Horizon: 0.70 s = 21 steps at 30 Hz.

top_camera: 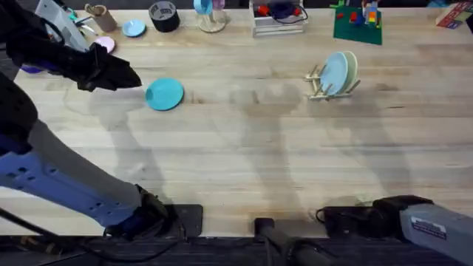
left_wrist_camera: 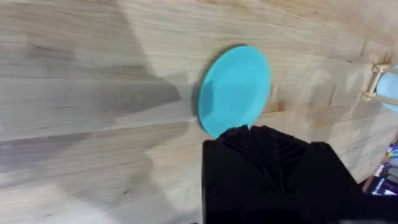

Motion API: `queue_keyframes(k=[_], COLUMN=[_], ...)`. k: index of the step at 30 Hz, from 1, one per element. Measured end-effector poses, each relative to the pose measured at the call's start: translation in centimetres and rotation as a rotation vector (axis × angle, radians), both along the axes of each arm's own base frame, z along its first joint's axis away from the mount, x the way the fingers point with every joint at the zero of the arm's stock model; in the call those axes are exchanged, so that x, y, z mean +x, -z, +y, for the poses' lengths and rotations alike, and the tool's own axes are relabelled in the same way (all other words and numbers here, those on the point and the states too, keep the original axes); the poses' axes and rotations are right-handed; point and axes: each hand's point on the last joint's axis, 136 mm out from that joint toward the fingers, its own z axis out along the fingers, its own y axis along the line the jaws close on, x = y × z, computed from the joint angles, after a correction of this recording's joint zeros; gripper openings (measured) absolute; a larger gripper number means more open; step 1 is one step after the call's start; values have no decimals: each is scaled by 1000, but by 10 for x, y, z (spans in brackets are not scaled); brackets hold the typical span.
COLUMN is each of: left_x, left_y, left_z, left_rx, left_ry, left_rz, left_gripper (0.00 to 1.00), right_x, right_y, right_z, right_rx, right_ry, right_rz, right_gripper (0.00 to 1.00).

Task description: Pick up the plates from the table one by one and place each into a slot on the dish rack.

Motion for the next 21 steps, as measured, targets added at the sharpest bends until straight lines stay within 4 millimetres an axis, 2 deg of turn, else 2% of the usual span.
queue_keyframes(k=[11, 21], left_x=[4, 8], left_y=[56, 65], left_z=[2, 5], left_rx=[-73, -84], left_ry=[-4, -48], left_rz=[93, 119], left_gripper=[41, 41], right_x=[0, 0], right_y=[0, 0], right_z=[0, 0], right_rx=[0, 1], right_ry=[0, 1], right_rz=[0, 0], right_gripper=[994, 994])
